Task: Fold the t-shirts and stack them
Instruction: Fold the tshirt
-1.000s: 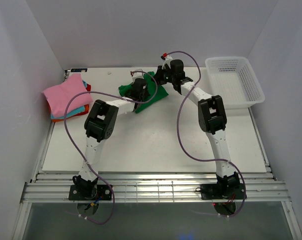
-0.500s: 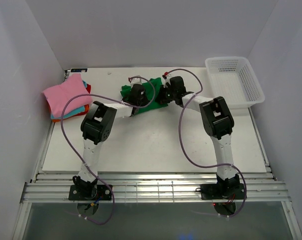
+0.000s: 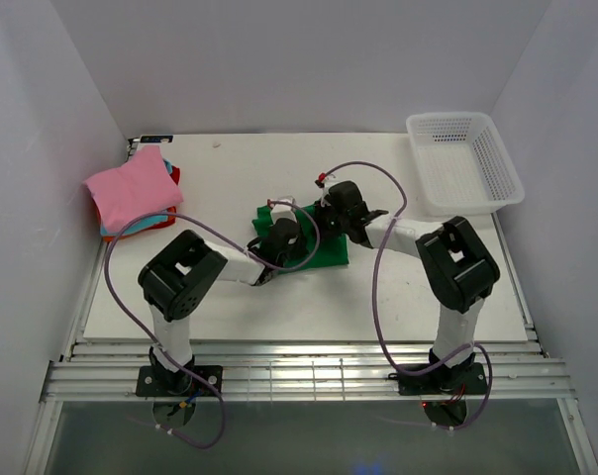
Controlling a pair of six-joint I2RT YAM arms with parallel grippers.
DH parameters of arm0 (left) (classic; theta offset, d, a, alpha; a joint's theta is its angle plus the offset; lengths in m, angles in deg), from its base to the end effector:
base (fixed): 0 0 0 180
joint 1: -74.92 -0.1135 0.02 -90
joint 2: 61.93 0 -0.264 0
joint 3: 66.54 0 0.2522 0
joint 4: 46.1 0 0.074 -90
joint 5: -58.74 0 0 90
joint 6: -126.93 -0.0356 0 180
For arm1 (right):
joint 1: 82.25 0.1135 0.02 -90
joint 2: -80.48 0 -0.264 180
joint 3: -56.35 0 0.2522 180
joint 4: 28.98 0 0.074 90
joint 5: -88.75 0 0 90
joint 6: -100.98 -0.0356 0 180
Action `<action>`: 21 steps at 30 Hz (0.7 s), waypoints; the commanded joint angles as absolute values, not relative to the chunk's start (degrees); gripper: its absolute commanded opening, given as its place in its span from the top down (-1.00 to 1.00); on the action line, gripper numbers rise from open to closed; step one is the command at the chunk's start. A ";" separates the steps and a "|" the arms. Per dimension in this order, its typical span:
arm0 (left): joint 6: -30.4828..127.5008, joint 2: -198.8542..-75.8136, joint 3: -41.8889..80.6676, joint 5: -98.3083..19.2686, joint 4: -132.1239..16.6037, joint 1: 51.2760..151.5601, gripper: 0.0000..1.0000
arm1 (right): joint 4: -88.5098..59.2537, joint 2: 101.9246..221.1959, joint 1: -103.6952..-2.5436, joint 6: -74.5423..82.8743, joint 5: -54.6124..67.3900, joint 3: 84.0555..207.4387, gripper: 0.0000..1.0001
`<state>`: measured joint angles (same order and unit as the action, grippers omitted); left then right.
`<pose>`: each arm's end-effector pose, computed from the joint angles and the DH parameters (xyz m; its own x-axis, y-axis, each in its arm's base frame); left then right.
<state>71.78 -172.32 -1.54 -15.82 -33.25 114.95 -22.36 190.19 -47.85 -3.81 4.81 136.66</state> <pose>0.2974 -0.2374 0.1232 -0.5941 -0.2203 -0.7737 0.1324 0.9219 -0.3642 0.3421 0.2388 0.1739 -0.6305 -0.1241 -0.7662 -0.4874 0.8315 0.2665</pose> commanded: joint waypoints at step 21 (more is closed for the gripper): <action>63.48 -145.43 -4.45 -2.27 -45.88 130.29 -0.59 | -13.40 157.83 -38.04 -4.49 -14.69 119.86 0.08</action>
